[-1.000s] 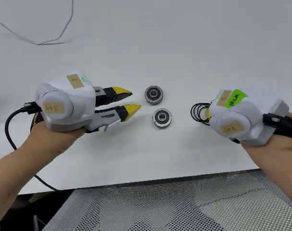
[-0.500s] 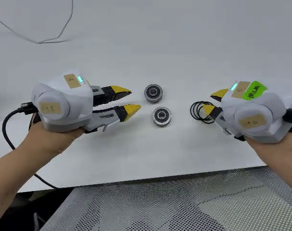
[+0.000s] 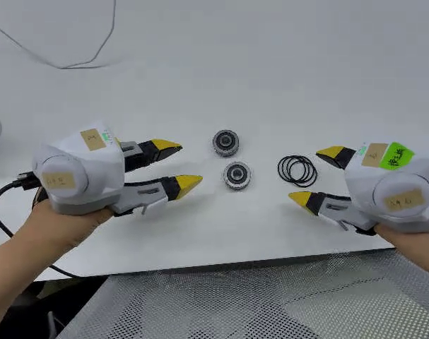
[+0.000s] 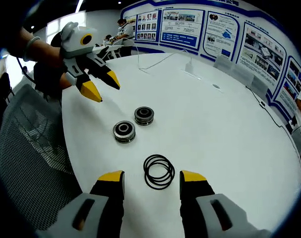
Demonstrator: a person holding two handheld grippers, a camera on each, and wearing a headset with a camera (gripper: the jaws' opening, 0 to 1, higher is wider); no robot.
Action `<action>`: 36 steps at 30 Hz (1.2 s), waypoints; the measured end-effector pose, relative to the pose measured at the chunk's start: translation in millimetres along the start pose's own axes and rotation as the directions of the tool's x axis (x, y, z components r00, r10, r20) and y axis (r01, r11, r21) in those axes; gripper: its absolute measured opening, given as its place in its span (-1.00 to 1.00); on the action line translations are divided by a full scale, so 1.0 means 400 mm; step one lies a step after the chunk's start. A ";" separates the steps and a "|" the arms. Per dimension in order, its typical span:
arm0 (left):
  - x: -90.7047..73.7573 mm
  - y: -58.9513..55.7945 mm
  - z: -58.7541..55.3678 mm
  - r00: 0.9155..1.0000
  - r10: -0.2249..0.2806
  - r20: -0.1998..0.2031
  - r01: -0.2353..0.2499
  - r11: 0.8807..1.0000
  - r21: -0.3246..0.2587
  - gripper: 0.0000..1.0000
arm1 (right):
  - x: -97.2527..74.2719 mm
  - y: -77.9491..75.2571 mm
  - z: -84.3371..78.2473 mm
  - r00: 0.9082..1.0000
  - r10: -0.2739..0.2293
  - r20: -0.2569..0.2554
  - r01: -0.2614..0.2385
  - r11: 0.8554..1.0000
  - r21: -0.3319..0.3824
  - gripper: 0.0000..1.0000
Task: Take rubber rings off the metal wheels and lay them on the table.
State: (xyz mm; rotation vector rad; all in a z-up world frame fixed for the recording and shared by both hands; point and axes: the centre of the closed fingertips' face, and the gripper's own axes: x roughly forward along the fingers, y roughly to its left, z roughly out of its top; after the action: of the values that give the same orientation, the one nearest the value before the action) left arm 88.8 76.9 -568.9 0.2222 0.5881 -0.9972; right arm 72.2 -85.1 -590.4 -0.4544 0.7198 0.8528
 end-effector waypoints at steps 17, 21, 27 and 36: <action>-0.088 -0.040 -0.045 0.998 0.049 0.042 -0.047 0.998 -0.051 0.09 | -0.062 0.056 -0.046 0.999 0.042 0.021 -0.043 0.997 0.070 0.56; -0.111 -0.049 -0.050 0.997 0.059 0.048 -0.056 0.996 -0.071 0.25 | -0.073 0.064 -0.042 0.998 0.045 0.045 -0.048 0.995 0.088 0.68; -0.148 -0.058 -0.060 0.993 0.065 0.101 -0.052 0.991 -0.120 0.41 | -0.079 0.075 -0.037 0.994 0.053 0.095 -0.065 0.990 0.129 0.83; -0.179 -0.077 -0.078 0.982 0.049 0.182 -0.020 0.987 -0.158 0.64 | -0.083 0.098 -0.015 0.980 0.087 0.181 -0.111 0.986 0.126 0.97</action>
State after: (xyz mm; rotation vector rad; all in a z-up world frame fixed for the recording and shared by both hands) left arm 22.8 125.8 -551.7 0.0005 0.4877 -0.9219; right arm 23.1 -83.0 -573.3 -0.2202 0.6374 0.9186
